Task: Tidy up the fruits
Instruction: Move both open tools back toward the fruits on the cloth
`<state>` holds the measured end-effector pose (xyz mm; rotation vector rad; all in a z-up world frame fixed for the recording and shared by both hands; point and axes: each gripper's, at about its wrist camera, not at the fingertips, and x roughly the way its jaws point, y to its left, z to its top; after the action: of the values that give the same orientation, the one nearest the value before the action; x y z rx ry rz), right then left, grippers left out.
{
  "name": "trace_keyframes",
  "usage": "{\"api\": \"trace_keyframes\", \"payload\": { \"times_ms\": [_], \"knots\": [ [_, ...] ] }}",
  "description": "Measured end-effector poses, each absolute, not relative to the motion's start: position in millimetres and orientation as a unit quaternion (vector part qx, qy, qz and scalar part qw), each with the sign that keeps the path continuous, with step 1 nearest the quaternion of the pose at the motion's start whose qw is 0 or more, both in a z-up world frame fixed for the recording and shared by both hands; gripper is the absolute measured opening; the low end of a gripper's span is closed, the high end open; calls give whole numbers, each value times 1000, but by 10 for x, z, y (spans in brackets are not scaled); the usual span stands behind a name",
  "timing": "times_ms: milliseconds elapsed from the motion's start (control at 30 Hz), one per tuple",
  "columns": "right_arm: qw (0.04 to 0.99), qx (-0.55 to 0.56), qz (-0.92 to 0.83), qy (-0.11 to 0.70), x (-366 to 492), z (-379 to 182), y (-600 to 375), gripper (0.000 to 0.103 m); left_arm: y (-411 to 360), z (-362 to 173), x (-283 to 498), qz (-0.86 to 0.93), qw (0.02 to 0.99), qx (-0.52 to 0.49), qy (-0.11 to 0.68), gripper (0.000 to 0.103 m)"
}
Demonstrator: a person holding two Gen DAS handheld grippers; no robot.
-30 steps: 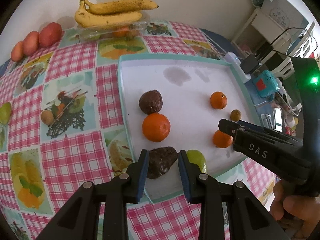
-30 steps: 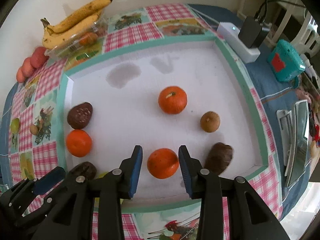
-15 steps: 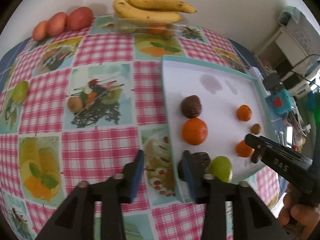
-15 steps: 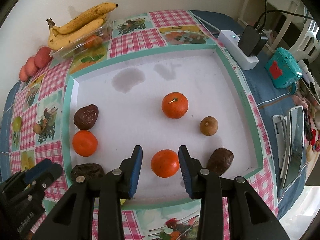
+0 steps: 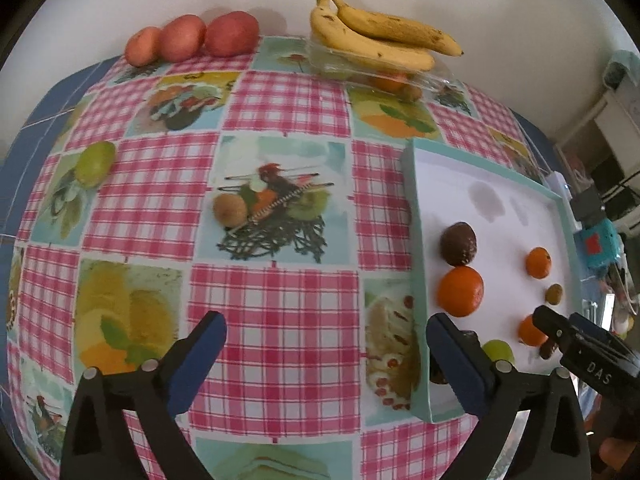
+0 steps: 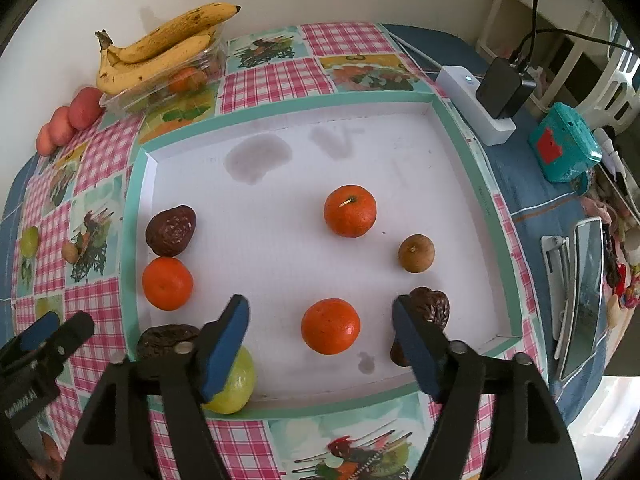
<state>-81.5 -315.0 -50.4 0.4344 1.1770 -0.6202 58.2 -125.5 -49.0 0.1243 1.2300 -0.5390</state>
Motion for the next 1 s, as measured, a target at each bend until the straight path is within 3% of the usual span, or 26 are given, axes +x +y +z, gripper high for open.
{"api": "trace_keyframes", "payload": {
  "times_ms": [333, 500, 1000],
  "knots": [
    [766, 189, -283, 545, -793, -498, -3129, 81, -1193, -490, 615, -236, 791, 56, 561, 103],
    [767, 188, -284, 544, -793, -494, -3126, 91, -1160, -481, 638, -229, 795, 60, 559, 103],
    [769, 195, -274, 543, -611, -459, -2931, 92, -750, -333, 901, -215, 805, 40, 551, 103]
  ]
}}
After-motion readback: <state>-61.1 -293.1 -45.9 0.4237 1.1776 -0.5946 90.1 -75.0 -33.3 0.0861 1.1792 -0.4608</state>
